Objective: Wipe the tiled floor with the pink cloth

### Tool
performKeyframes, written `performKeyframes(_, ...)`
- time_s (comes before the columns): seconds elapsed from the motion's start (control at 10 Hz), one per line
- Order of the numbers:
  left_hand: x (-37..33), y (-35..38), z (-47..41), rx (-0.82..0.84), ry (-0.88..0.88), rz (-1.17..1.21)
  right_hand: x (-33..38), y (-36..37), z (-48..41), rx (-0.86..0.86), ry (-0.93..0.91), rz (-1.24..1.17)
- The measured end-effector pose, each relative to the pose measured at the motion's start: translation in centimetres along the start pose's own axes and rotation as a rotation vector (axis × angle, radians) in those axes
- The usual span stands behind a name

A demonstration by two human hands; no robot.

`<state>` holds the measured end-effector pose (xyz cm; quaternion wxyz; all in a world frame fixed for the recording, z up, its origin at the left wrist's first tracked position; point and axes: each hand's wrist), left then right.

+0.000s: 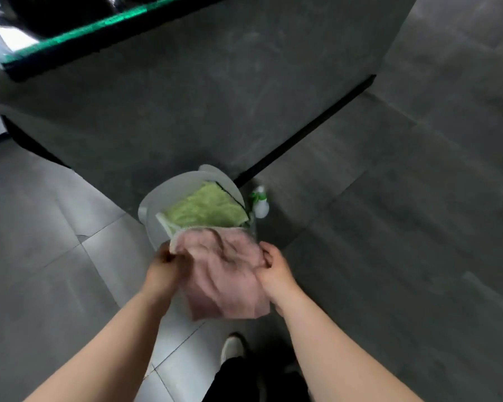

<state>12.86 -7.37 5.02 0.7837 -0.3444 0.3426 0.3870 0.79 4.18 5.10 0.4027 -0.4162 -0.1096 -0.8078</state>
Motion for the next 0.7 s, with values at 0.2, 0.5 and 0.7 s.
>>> performKeyframes(0.2, -0.8, 0.1, -9.8, -0.173, 0.225, -0.219, 2.3, 4.4, -10.4, 0.072, -0.167, 0.105)
performKeyframes(0.5, 1.0, 3.3, -10.8, 0.003, 0.062, -0.563, -0.6, 3.5, -13.1, 0.075, -0.071, 0.181)
performKeyframes(0.7, -6.1, 7.9, -7.5, 0.219, 0.084, -0.466, 2.6, -6.1, -10.1, -0.221, -0.030, 0.108)
Point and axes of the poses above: each hand's wrist, its own z-axis away from the middle knuckle, its own y-axis out of the palm, x = y × z, and after that the axes turned 2 degrees about -x, right-handed
